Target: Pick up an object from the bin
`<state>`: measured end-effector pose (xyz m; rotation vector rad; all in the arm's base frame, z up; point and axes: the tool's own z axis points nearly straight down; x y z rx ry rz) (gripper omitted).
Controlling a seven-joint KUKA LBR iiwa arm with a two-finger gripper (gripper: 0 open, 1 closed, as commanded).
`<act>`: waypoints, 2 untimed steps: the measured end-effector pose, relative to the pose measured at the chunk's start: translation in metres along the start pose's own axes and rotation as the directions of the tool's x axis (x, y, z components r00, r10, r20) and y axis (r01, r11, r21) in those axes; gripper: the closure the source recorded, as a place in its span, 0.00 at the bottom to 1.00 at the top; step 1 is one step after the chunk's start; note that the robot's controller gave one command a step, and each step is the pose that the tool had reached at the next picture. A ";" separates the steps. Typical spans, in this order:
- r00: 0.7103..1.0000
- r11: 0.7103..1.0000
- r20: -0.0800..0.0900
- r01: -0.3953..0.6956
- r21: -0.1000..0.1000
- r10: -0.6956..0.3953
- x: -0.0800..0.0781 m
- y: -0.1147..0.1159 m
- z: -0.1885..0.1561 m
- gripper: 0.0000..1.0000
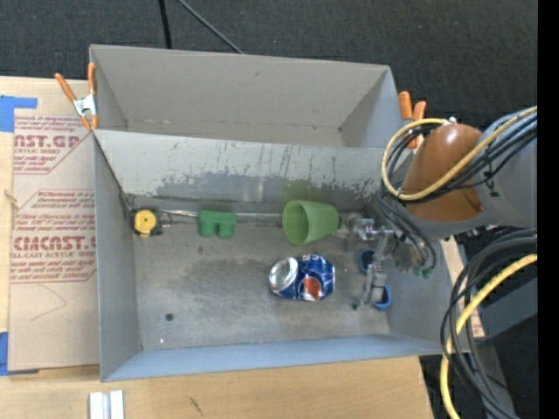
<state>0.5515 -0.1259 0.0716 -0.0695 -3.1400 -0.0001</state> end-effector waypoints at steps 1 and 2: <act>0.998 0.998 -0.003 0.070 -0.004 -0.070 0.030 0.091 0.003 0.00; 0.998 0.998 0.000 0.063 -0.001 -0.063 0.029 0.086 0.002 1.00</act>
Offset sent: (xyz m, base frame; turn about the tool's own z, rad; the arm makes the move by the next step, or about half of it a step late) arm -0.0251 0.0858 -0.0016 -0.0617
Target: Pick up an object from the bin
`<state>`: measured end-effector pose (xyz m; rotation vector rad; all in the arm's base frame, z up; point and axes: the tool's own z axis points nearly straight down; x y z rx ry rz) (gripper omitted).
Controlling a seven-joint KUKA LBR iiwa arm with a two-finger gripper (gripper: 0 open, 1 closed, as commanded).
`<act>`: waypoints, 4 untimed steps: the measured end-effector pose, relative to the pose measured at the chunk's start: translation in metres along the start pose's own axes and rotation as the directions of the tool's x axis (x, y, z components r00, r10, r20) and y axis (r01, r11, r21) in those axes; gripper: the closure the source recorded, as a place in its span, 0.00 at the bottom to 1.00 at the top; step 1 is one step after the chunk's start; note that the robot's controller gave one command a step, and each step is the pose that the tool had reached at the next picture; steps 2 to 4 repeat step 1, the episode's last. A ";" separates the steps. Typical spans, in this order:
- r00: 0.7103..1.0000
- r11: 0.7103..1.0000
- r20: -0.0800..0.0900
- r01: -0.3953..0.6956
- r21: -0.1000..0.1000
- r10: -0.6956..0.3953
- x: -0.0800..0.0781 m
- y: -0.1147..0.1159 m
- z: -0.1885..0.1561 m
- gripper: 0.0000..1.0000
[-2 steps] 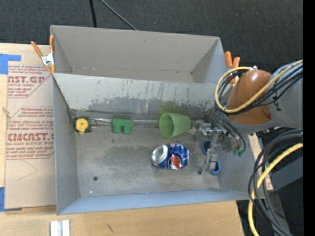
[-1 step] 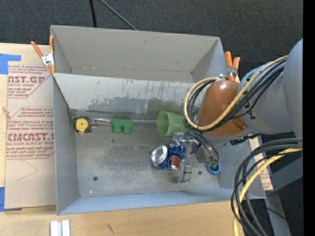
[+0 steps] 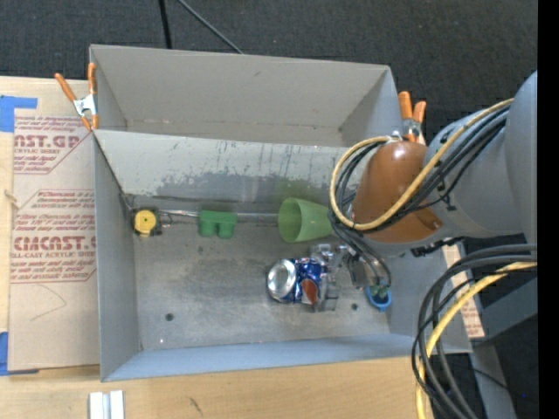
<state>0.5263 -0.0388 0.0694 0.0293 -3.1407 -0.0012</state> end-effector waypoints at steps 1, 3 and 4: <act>1.000 1.000 0.014 0.012 0.000 -0.012 -0.047 0.031 -0.196 1.00; 1.000 1.000 0.014 0.012 0.000 -0.012 -0.047 0.031 -0.196 1.00; 1.000 1.000 0.014 0.012 0.000 -0.012 -0.047 0.031 -0.196 1.00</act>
Offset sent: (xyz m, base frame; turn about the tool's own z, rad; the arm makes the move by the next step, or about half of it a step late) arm 0.0439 0.0302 0.1909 -0.0098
